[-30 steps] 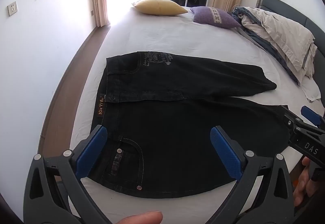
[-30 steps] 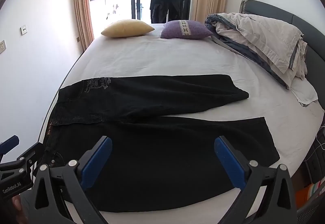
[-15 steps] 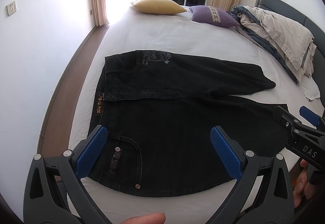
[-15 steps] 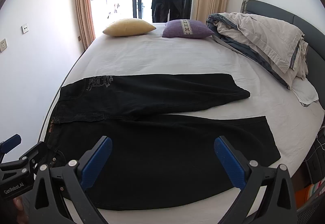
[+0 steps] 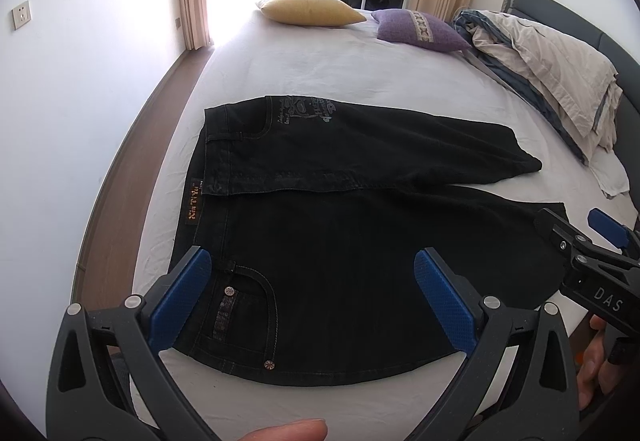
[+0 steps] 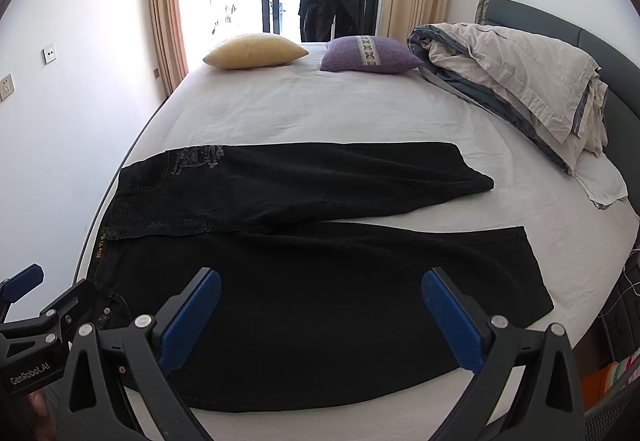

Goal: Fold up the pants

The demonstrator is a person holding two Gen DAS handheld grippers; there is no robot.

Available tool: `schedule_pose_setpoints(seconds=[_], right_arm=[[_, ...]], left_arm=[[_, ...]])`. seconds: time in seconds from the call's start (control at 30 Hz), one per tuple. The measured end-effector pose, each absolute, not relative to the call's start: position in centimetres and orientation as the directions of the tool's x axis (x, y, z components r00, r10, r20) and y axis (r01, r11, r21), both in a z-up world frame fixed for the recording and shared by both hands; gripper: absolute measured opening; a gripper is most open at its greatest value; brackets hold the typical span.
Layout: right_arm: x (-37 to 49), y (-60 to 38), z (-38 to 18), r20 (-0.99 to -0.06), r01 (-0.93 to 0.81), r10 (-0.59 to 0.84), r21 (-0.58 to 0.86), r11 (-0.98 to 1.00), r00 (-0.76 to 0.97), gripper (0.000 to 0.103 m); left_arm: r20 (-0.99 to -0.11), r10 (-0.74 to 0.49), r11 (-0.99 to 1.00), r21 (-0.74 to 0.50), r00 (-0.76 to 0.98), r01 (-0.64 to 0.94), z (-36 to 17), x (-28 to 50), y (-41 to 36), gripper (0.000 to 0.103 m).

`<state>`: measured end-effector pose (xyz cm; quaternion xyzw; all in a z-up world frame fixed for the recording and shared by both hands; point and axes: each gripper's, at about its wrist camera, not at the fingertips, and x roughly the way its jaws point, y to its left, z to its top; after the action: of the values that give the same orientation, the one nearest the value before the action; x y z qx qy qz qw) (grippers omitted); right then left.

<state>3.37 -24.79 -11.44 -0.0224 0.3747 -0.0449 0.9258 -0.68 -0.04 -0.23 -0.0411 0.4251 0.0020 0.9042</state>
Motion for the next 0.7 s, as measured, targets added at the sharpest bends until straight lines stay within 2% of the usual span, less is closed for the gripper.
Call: schedule_pose_setpoints(seconds=[0.7], right_arm=[[3.13,-24.69,-11.56,-0.694,0.064,-0.099,-0.076,0.995,0.713,0.103]], left_arm=[[-0.771,-0.032,0.997,-0.073,0.636,-0.038,-0.44,-0.93,-0.13,0.103]])
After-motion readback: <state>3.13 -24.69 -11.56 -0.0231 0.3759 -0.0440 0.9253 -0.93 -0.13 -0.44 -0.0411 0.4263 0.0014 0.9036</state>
